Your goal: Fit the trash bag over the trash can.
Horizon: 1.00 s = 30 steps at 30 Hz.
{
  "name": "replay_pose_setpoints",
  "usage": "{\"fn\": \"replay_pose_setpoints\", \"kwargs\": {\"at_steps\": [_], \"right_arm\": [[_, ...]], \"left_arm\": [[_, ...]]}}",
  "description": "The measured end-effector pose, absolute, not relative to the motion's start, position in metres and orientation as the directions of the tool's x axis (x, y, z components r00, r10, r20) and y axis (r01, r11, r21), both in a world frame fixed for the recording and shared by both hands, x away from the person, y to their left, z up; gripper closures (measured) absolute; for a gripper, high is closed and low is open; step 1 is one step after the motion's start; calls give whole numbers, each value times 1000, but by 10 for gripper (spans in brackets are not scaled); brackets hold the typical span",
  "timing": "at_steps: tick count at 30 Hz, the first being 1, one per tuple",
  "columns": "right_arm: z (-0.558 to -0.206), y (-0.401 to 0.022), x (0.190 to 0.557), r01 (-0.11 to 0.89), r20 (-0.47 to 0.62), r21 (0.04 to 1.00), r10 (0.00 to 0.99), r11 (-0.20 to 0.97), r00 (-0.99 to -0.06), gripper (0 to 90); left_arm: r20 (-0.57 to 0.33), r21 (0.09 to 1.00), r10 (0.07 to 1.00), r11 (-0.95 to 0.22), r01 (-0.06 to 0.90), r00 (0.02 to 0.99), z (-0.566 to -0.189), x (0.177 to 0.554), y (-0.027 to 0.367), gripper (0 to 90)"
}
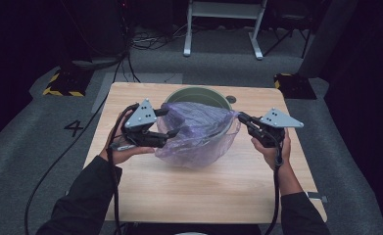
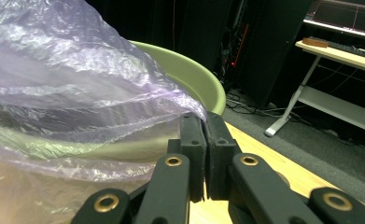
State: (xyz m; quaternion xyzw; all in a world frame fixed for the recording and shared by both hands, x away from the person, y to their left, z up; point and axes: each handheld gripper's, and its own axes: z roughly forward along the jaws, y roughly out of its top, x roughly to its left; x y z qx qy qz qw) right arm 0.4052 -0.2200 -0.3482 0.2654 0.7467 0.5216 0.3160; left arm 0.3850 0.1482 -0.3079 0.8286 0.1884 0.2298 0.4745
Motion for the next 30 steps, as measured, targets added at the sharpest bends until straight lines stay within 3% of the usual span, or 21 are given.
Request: {"fn": "replay_pose_setpoints", "kwargs": {"at_steps": [2,5,8,15,21,30], "right_arm": [[-348,-218,406,57,-201,947,723,316,-661,874],[-348,-215,409,57,-196,949,722,309,-663,882],[-347,-211,411,48,-208,947,722,317,-659,896],[-348,-214,425,92,-181,951,776,294,-605,900],[-349,-218,439,144,-166,947,818,289,-551,900],[-358,-219,462,243,-112,929,841,277,-530,900]], "left_arm": [[224,854,537,-511,103,813,-311,395,146,437],[226,846,549,-520,117,805,-314,410,147,641],[223,855,572,-504,123,789,-316,420,150,734],[204,868,656,-464,176,727,-308,447,162,779],[181,874,673,-444,196,717,-302,462,169,826],[81,870,726,-386,307,683,-326,486,196,869]]}}
